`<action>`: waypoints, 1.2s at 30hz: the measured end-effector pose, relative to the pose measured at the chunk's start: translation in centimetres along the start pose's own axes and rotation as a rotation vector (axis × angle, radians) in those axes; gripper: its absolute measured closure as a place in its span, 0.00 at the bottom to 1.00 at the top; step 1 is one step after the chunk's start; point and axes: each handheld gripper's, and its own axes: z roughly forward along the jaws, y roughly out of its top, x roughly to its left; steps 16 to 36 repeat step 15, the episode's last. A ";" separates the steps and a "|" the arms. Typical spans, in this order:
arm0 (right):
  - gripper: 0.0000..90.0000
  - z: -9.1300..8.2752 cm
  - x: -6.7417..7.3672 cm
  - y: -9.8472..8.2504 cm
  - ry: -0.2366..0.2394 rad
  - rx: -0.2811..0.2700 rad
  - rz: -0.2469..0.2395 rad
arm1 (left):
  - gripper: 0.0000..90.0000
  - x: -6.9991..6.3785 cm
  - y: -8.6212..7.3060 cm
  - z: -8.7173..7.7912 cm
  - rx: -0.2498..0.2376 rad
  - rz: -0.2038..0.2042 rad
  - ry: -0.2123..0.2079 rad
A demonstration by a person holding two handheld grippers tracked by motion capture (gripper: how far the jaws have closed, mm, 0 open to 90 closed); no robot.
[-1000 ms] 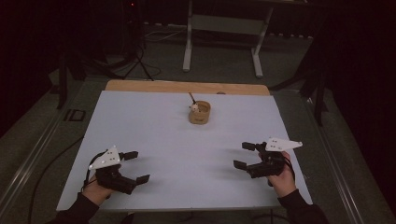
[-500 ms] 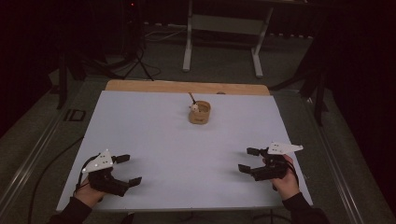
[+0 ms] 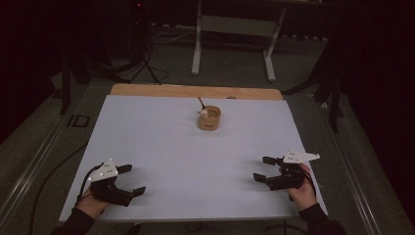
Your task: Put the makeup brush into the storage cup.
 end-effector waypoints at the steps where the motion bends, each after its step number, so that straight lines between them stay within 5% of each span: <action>1: 0.16 0.0 0.0 0.0 -0.003 0.006 -0.003 | 0.03 0.0 0.0 0.0 -0.002 0.001 0.002; 36: 0.15 0.4 -0.1 -0.3 0.006 0.030 0.003 | 0.03 0.0 0.1 -0.1 -0.009 -0.003 -0.001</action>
